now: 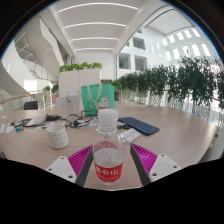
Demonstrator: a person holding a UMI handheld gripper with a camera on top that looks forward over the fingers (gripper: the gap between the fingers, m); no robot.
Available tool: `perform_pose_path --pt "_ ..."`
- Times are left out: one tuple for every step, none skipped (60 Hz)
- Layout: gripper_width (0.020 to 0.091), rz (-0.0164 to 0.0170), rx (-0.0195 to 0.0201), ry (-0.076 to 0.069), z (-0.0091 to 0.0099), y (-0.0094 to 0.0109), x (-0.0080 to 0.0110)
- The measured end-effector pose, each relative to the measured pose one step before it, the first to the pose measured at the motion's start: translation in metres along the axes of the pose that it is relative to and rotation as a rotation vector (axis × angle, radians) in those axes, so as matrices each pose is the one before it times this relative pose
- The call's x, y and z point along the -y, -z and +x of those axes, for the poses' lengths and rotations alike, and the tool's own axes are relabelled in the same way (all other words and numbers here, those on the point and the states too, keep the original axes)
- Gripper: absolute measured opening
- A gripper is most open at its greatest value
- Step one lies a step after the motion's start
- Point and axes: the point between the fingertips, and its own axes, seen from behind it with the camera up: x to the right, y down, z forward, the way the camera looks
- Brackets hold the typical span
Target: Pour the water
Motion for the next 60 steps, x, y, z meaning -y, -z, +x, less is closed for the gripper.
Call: perform_pose_path --pt "0.0699 0.00328 -0.00580 0.0030 0.00218 -0.00445 -0.00061" --pt "0.0613 0.00361 0.01010 0.0019 -0.00272 -0.00358 -0.00005" --pt "0.0501 -0.00561 0.00278 -0.0002 -0.00035 -0.00290 -0.00217" --pt "0.0503 0.00364 -0.01012 0.0000 0.00263 -0.00097 -0.00046" --pt "0.0502 0.01194 -0.01274 -0.0048 0.00245 -0.00178 0.00228" --pt "0.0499 0.00340 -0.00861 -0.0023 0.00126 -0.00177 -0.00051" --pt "0.0493 0.00711 -0.00677 0.0025 0.00109 -0.00084 0.00066" --pt "0.0491 0.01213 -0.00424 0.0057 -0.00014 -0.00184 0.00137" --pt "0.0468 0.01076 -0.00246 0.0089 -0.00085 -0.00107 0.00053" --pt "0.0460 0.01111 0.00168 0.0099 -0.00313 0.00312 -0.00241" --pt "0.0446 0.01034 0.00246 0.0069 -0.00164 -0.00040 0.00038" --pt "0.0437 0.00999 0.00106 0.0000 0.00131 -0.00522 0.00431" --pt "0.0435 0.00167 -0.00304 -0.0060 0.00051 -0.00103 -0.00064" --pt "0.0426 -0.00655 -0.00528 -0.0134 -0.00119 0.00404 -0.00447" --pt "0.0400 -0.00687 0.00011 -0.0184 0.00828 -0.00638 -0.00179" --pt "0.0380 -0.01510 -0.00563 -0.0110 -0.00833 0.00340 0.00059" --pt "0.0384 -0.01371 -0.00236 -0.0071 -0.00019 -0.00133 -0.00079" --pt "0.0364 -0.01285 -0.00048 0.0007 -0.00070 -0.00104 -0.00005" --pt "0.0357 -0.01050 -0.00263 0.0039 -0.00001 -0.00116 0.00067" --pt "0.0339 -0.00805 -0.00040 0.0005 -0.00107 -0.00092 0.00117" --pt "0.0340 -0.00955 -0.00061 -0.0074 0.00887 -0.01107 -0.00868" --pt "0.0340 -0.00864 -0.00570 -0.0034 -0.00626 0.01056 0.00236" --pt "0.0339 -0.01417 0.00354 -0.0052 -0.00105 -0.00157 0.00020" --pt "0.0339 -0.01741 0.00828 -0.0044 -0.00177 -0.00137 0.00015" --pt "0.0339 -0.02263 0.00909 -0.0045 -0.00197 -0.00029 0.00017" --pt "0.0338 -0.01530 0.00998 -0.0022 -0.00197 0.00028 0.00216" --pt "0.0339 -0.00208 0.00386 0.0023 -0.00037 0.00149 0.00490" --pt "0.0339 0.00809 0.00083 0.0067 0.00057 0.00191 0.00800" --pt "0.0338 0.00942 -0.00517 0.0121 0.00166 0.00127 0.00933" --pt "0.0340 0.00744 -0.00686 0.0203 0.00210 0.00050 0.00979" --pt "0.0339 0.00483 -0.00609 0.0286 0.00145 0.00016 0.00991" --pt "0.0340 0.00099 -0.00093 0.0321 0.00286 -0.00815 0.01304" --pt "0.0340 0.00829 -0.00959 0.0409 -0.00097 0.00101 0.00794" --pt "0.0339 0.00747 -0.00790 0.0460 0.00062 -0.00045 0.00930" --pt "0.0339 0.00540 -0.00749 0.0496 -0.00037 -0.00160 0.00887" --pt "0.0339 0.00318 -0.00715 0.0531 0.00052 -0.00288 0.00971" --pt "0.0339 0.00139 -0.00815 0.0597 0.00100 -0.00332 0.00946" --pt "0.0340 -0.00309 0.00030 0.0628 0.00728 -0.00598 0.01330" --pt "0.0339 -0.00170 -0.00988 0.0734 0.00091 -0.00445 0.00837" --pt "0.0339 -0.00135 -0.01120 0.0801 0.00146 -0.00418 0.00758" --pt "0.0339 0.00088 -0.01418 0.0847 0.00207 -0.00409 0.00753" --pt "0.0339 0.00431 0.00066 0.0761 0.01083 -0.00519 0.00549" --pt "0.0338 0.00416 -0.03522 0.0874 -0.00838 -0.00717 0.00640" --pt "0.0338 0.00433 -0.01462 0.0877 0.00088 -0.00386 0.00730" --pt "0.0340 0.00875 -0.01261 0.0839 0.00109 -0.00463 0.00848" --pt "0.0338 0.01127 -0.00859 0.0794 -0.00008 -0.00399 0.00833" --pt "0.0339 0.01060 -0.00540 0.0750 -0.00043 -0.00398 0.00758" --pt "0.0338 0.00929 0.00746 0.0765 0.00780 0.00121 0.00386" --pt "0.0339 0.01240 0.00065 0.0556 -0.00909 -0.01032 0.00605" --pt "0.0339 0.00830 0.00347 0.0688 -0.00392 -0.00290 0.00728" --pt "0.0339 0.00878 0.00087 0.0666 -0.00340 -0.00330 0.00715" --pt "0.0337 0.00888 -0.00100 0.0643 -0.00312 -0.00358 0.00701" --pt "0.0339 0.00675 -0.00073 0.0650 -0.00247 -0.00267 0.00634" --pt "0.0340 0.00512 0.00463 0.0655 0.00120 0.00234 0.00352" --pt "0.0341 0.00094 -0.00048 0.0620 -0.00122 -0.00397 0.00474" --pt "0.0338 0.00040 0.00107 0.0591 -0.00226 -0.00173 0.00495" --pt "0.0339 0.00185 0.00247 0.0567 -0.00201 -0.00137 0.00521" --pt "0.0340 0.00496 0.00156 0.0556 -0.00165 -0.00123 0.00574" --pt "0.0339 0.00349 -0.00186 0.0558 -0.00062 -0.00168 0.00481" --pt "0.0338 -0.00156 -0.00401 0.0596 -0.00014 -0.00108 0.00281"
